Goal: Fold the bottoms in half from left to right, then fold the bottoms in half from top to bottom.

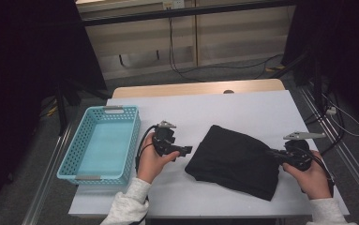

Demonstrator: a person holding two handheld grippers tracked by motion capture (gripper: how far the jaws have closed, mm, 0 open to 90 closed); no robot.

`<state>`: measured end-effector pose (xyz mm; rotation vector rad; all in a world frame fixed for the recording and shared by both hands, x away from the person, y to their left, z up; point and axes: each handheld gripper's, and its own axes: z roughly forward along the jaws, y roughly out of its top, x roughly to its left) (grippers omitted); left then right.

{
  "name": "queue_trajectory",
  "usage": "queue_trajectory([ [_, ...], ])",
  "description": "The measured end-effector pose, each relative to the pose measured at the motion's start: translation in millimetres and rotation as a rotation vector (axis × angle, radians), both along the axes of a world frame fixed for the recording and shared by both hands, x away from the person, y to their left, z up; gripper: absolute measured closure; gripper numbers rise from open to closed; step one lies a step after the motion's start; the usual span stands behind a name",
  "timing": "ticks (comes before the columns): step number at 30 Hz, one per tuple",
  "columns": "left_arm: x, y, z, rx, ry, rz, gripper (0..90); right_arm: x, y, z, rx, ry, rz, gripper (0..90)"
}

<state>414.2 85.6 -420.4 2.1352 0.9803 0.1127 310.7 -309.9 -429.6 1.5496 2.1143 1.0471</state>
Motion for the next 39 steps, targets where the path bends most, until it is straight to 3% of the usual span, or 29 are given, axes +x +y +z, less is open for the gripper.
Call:
queue_trajectory([
  [32, 0.7, -6.1, 1.7, -0.007, -0.004, -0.007, 16.7, -5.7, -3.3, 0.6, -0.011, -0.002, 0.001, 82.9],
  [39, -1.3, -9.1, 0.7, 0.001, 0.001, -0.018, 16.7, -7.2, -5.4, -2.2, -0.022, 0.002, -0.006, 76.1],
])
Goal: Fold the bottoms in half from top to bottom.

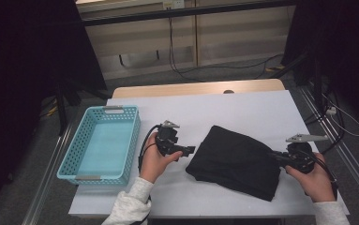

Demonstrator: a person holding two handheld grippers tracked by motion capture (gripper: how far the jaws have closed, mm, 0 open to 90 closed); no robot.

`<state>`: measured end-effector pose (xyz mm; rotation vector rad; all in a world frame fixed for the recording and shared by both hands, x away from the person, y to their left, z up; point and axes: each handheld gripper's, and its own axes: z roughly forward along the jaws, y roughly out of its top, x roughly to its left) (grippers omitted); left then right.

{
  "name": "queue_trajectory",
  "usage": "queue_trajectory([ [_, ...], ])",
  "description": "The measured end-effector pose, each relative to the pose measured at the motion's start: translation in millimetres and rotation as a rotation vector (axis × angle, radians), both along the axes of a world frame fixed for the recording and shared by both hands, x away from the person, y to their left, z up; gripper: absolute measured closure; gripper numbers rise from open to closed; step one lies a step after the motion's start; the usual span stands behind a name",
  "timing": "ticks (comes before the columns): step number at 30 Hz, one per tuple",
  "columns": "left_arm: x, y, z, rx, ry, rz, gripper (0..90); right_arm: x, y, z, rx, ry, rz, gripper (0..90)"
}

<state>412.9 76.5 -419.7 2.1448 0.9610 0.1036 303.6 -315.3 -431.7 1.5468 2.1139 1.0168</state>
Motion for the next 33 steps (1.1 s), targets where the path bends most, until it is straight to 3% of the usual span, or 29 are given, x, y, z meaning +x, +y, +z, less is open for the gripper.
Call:
queue_trajectory([
  [3, -0.7, 0.1, -0.2, -0.001, 0.0, 0.002, 16.6, -0.6, -2.4, 2.6, -0.003, -0.025, -0.05, 54.1],
  [8, -2.6, -0.7, -4.0, 0.004, 0.011, -0.001, 16.6, 0.2, -3.2, 4.6, -0.012, -0.063, -0.077, 35.9],
  [18, -9.3, -1.7, -13.8, 0.017, 0.044, -0.016, 20.1, 3.1, -0.3, 5.4, -0.02, -0.102, -0.087, 25.1],
  [33, -24.6, -4.3, -27.7, 0.04, 0.073, -0.037, 23.8, 6.4, 3.2, 5.1, -0.027, -0.111, -0.083, 23.8],
])
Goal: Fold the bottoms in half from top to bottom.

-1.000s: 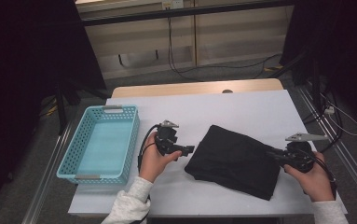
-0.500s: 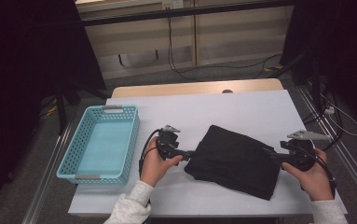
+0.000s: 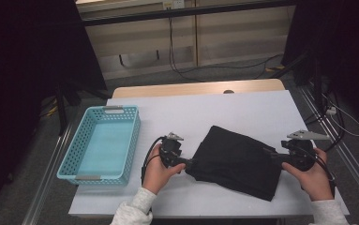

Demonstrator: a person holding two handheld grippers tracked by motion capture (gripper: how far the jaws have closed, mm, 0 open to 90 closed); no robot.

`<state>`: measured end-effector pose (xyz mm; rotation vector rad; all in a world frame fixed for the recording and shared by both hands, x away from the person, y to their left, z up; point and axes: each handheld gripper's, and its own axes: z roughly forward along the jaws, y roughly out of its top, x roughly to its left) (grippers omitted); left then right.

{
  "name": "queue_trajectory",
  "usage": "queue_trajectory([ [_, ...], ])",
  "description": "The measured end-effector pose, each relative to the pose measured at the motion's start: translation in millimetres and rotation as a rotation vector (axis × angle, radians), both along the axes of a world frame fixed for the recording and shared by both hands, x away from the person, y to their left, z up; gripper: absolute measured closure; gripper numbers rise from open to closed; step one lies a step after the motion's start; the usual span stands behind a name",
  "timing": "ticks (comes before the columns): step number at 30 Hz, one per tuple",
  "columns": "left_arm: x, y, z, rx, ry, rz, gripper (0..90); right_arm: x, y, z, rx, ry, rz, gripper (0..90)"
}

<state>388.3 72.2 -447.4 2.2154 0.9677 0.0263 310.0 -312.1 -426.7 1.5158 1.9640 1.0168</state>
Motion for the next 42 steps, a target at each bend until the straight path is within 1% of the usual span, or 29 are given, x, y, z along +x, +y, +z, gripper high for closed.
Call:
queue_trajectory([
  [2, -0.9, 0.3, -0.7, 0.008, 0.001, -0.005, 24.1, 0.9, 1.3, 0.1, -0.001, 0.001, 0.003, 23.9],
  [5, -4.5, 1.5, -0.8, -0.004, 0.012, 0.003, 28.3, 6.6, 7.6, 0.6, -0.006, -0.003, 0.022, 24.0],
  [9, -9.2, 4.0, 0.1, -0.009, 0.034, -0.001, 36.6, 16.2, 18.0, 2.6, -0.009, -0.015, 0.043, 24.0],
  [12, -13.6, 4.4, 1.0, -0.017, 0.065, 0.001, 45.9, 26.6, 28.4, 3.6, -0.014, -0.021, 0.065, 23.9],
  [15, -17.4, 3.9, 0.3, -0.017, 0.06, 0.008, 52.3, 40.8, 44.6, 4.7, -0.02, -0.032, 0.096, 24.7],
  [16, -18.5, 3.3, 0.4, -0.015, 0.063, -0.001, 55.6, 46.0, 51.3, 4.5, -0.034, -0.037, 0.108, 25.2],
  [17, -19.2, 3.0, 0.4, -0.016, 0.071, 0.0, 58.7, 52.7, 59.9, 3.8, -0.054, -0.034, 0.118, 25.4],
  [19, -19.7, 4.2, 0.2, -0.013, 0.083, -0.003, 64.8, 63.8, 74.5, 2.8, -0.07, -0.025, 0.145, 26.7],
  [21, -18.8, 6.3, -0.2, -0.015, 0.1, 0.005, 71.4, 76.3, 89.2, 1.5, -0.072, -0.032, 0.175, 30.4],
  [22, -18.8, 6.3, -0.2, -0.015, 0.1, 0.005, 74.4, 76.3, 89.2, 1.5, -0.072, -0.032, 0.175, 30.4],
  [23, -19.5, 7.2, -0.6, -0.018, 0.111, 0.012, 77.1, 90.5, 102.2, -1.6, -0.08, -0.016, 0.189, 31.8],
  [24, -19.5, 7.2, -0.6, -0.018, 0.111, 0.012, 78.2, 96.8, 108.6, -3.3, -0.088, -0.006, 0.194, 32.9],
  [25, -19.9, 7.7, -0.9, -0.019, 0.117, 0.014, 80.2, 102.7, 114.4, -5.0, -0.093, 0.001, 0.201, 34.7],
  [26, -19.9, 8.3, -1.2, -0.019, 0.123, 0.009, 82.0, 107.2, 118.2, -6.5, -0.089, 0.006, 0.209, 39.5],
  [27, -19.9, 8.3, -1.2, -0.019, 0.123, 0.009, 82.6, 113.8, 124.1, -8.7, -0.099, 0.009, 0.22, 43.7],
  [28, -20.8, 8.4, -1.6, -0.026, 0.128, 0.014, 83.3, 118.4, 129.0, -10.6, -0.127, 0.006, 0.221, 44.1],
  [29, -21.1, 8.9, -1.7, -0.026, 0.132, 0.012, 83.8, 121.5, 132.2, -11.8, -0.138, 0.01, 0.226, 47.3],
  [30, -21.2, 9.4, -1.8, -0.028, 0.134, 0.008, 85.1, 126.0, 136.7, -13.9, -0.13, 0.03, 0.243, 50.1],
  [31, -21.7, 9.7, -1.8, -0.03, 0.138, 0.007, 85.4, 128.6, 138.6, -15.2, -0.121, 0.035, 0.243, 50.3],
  [32, -21.7, 9.7, -1.8, -0.03, 0.138, 0.007, 86.0, 131.3, 140.8, -17.1, -0.136, 0.033, 0.225, 51.2],
  [33, -22.1, 10.3, -2.0, -0.036, 0.148, 0.006, 86.5, 135.1, 142.3, -20.2, -0.166, 0.041, 0.212, 51.6],
  [34, -22.1, 10.9, -2.2, -0.039, 0.15, 0.005, 86.5, 137.2, 142.4, -22.5, -0.15, 0.053, 0.211, 53.7],
  [35, -22.1, 11.2, -2.1, -0.037, 0.153, 0.005, 86.8, 140.5, 141.7, -26.9, -0.119, 0.081, 0.214, 56.5],
  [36, -22.1, 11.2, -2.1, -0.037, 0.153, 0.005, 87.3, 141.9, 141.6, -29.1, -0.118, 0.093, 0.213, 61.6],
  [37, -22.1, 11.4, -1.0, -0.034, 0.165, 0.007, 87.8, 142.6, 140.9, -30.8, -0.084, 0.094, 0.232, 73.0],
  [38, -21.3, 12.1, -0.3, -0.026, 0.17, 0.002, 88.4, 142.6, 140.6, -30.3, -0.069, 0.101, 0.243, 80.5],
  [39, -21.1, 12.4, 0.1, -0.023, 0.171, 0.002, 88.8, 142.1, 140.7, -29.1, -0.089, 0.099, 0.255, 87.8],
  [41, -19.7, 13.8, 2.1, -0.017, 0.174, 0.005, 90.0, 142.5, 140.4, -27.5, -0.11, 0.098, 0.261, 88.8],
  [42, -18.1, 15.1, 3.7, -0.012, 0.174, 0.004, 90.0, 142.9, 138.3, -25.0, -0.113, 0.085, 0.246, 89.0],
])
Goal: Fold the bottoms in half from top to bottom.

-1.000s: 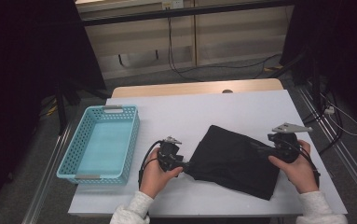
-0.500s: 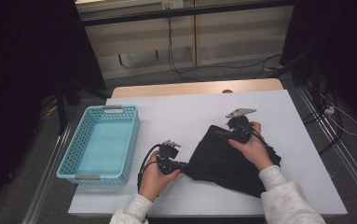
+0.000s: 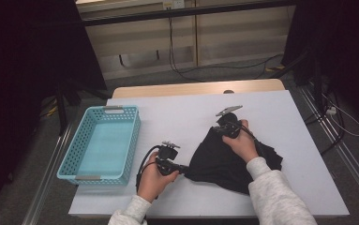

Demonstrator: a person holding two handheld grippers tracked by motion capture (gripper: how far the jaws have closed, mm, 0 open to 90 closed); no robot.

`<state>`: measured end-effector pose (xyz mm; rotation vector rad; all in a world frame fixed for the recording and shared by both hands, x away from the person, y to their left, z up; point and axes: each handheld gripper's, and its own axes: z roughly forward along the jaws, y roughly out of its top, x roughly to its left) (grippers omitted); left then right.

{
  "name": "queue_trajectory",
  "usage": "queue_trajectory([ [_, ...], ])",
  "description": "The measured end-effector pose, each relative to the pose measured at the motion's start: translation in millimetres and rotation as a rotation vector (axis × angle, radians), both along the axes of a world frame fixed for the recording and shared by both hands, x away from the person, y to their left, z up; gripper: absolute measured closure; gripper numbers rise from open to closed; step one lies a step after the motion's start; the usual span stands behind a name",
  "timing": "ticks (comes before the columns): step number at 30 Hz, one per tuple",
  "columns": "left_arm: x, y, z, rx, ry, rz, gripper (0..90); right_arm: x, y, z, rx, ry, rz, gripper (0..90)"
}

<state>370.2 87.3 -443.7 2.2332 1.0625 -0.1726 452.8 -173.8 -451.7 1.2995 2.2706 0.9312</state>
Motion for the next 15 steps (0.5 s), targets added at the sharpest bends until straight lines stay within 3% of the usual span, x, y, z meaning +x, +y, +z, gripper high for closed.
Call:
queue_trajectory([
  [3, 6.1, 6.0, 4.8, -0.011, -0.011, 0.016, 90.0, 2.3, -10.9, 10.4, 0.036, -0.057, -0.051, 89.1],
  [8, 11.4, 12.3, 6.6, -0.039, -0.01, 0.034, 90.0, 5.0, -21.6, 12.9, 0.055, -0.069, -0.093, 89.1],
  [9, 12.7, 14.2, 6.9, -0.06, -0.012, 0.048, 90.0, 6.3, -25.0, 10.7, 0.073, -0.052, -0.102, 89.0],
  [12, 14.2, 14.7, 6.8, -0.048, -0.014, 0.047, 87.7, 6.3, -23.7, 8.3, 0.098, -0.048, -0.091, 85.8],
  [13, 14.5, 15.6, 5.8, -0.027, -0.015, 0.052, 82.0, 5.0, -19.2, 8.6, 0.065, -0.06, -0.1, 67.5],
  [15, 15.1, 17.6, 5.4, -0.023, -0.014, 0.072, 76.3, 2.7, -18.3, 12.2, 0.045, -0.081, -0.086, 61.3],
])
